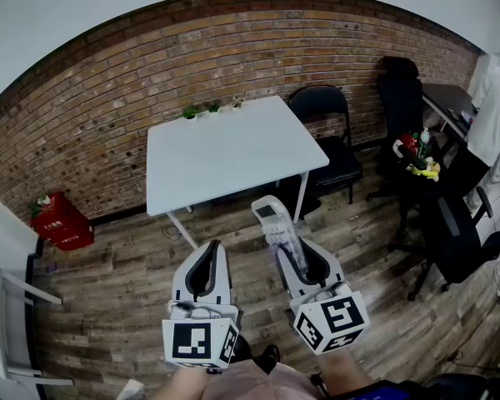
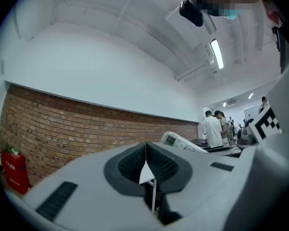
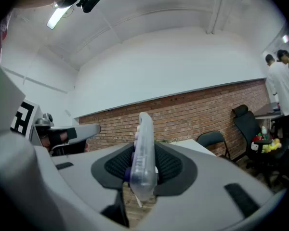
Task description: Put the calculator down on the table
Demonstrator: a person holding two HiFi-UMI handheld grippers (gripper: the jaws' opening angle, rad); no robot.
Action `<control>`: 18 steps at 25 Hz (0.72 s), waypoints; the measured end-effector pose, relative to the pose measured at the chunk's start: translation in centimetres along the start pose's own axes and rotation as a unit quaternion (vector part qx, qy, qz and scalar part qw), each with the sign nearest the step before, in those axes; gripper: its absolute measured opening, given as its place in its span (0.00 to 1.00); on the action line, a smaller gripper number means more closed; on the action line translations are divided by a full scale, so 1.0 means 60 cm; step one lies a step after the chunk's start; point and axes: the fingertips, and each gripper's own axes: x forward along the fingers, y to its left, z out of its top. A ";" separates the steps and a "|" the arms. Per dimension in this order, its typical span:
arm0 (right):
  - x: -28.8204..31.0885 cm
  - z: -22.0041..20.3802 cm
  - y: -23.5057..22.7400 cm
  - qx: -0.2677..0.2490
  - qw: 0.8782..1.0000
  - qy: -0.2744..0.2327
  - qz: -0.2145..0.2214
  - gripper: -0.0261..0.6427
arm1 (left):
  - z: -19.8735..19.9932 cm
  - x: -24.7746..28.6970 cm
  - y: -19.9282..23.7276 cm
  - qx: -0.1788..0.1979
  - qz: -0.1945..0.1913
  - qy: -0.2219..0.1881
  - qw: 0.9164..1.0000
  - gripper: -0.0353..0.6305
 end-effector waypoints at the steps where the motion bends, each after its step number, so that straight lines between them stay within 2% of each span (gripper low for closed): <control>1: -0.004 0.001 -0.005 -0.001 1.000 -0.002 0.002 0.23 | -0.001 0.001 -0.007 0.001 0.000 0.001 1.000 0.08; 9: -0.024 0.010 -0.044 0.010 1.000 -0.022 0.003 0.23 | -0.008 0.011 -0.047 0.015 -0.003 0.007 1.000 0.08; 18: -0.008 0.003 -0.076 0.027 0.999 -0.021 -0.007 0.23 | -0.026 0.035 -0.029 0.015 0.007 0.017 1.000 0.08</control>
